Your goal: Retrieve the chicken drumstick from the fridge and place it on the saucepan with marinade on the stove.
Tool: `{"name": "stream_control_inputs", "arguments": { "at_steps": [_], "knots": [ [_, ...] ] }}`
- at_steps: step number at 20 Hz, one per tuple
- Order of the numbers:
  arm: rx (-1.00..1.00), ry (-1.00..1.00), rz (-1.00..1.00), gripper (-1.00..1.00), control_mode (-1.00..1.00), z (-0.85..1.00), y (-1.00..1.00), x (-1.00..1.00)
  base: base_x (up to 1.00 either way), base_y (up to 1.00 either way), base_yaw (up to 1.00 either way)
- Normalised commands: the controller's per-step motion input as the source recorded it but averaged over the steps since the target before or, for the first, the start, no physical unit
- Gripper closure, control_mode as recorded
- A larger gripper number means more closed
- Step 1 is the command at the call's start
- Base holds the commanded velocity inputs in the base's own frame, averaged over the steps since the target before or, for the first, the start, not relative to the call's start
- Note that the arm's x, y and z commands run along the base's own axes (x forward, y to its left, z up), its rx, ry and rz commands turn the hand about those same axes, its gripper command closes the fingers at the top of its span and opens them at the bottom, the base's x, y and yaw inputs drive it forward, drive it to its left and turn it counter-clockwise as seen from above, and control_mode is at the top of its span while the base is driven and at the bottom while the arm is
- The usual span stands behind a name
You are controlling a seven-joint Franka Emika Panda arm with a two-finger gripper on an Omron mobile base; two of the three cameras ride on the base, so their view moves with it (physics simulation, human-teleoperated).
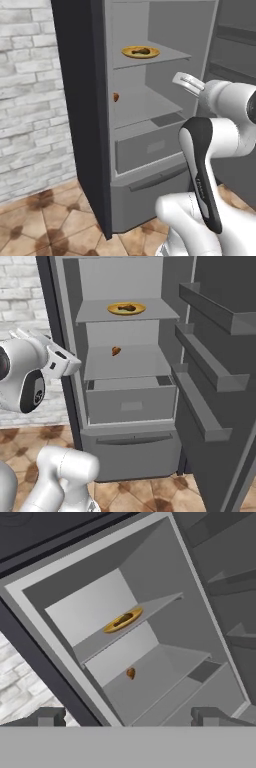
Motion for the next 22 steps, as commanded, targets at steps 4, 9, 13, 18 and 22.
{"name": "stream_control_inputs", "arguments": {
  "at_steps": [4, 9, 13, 18, 22],
  "knots": [
    [0.0, 0.0, 0.0, -1.0, 1.0, 0.0, 0.0, 0.0, 0.21, 0.0, -0.03],
    [0.0, 0.0, 0.0, -1.0, 1.0, 0.0, 0.0, 0.0, 0.35, -0.15, 0.0],
    [0.0, 0.0, 0.0, -1.0, 1.0, 0.0, 0.0, 0.0, 0.39, -0.28, 0.0],
    [0.0, 0.0, 0.0, -1.0, 1.0, 0.0, 0.0, 0.0, 0.4, -0.32, 0.0],
    [0.0, 0.0, 0.0, -1.0, 1.0, 0.0, 0.0, 0.0, 0.47, -0.2, 0.0]
  ]
}}
